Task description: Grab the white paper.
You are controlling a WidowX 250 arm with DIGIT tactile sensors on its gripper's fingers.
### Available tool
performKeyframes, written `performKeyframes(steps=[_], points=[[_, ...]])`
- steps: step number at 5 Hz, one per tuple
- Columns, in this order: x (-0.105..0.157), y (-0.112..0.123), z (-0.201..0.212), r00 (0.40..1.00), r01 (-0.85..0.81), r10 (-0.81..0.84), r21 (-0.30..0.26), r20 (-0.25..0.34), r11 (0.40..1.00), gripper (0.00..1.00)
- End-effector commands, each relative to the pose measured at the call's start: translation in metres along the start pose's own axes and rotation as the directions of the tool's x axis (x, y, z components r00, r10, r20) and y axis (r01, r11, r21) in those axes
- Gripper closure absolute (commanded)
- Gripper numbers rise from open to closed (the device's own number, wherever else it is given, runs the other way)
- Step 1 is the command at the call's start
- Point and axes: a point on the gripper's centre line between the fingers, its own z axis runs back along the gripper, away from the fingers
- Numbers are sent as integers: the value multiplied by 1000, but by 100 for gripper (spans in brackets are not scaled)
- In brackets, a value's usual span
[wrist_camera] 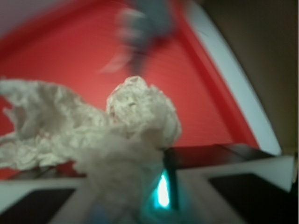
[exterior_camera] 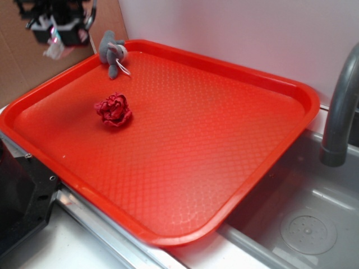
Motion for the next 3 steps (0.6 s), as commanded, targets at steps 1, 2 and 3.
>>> performKeyframes(steps=[1,2,3], points=[[-15,-72,71,892,452,-450,-88,49,888,100],[-15,-92,79,864,504,-503,-61,32,861,100],[-12,-97,76,852,521,-523,-78,-11,850,100]])
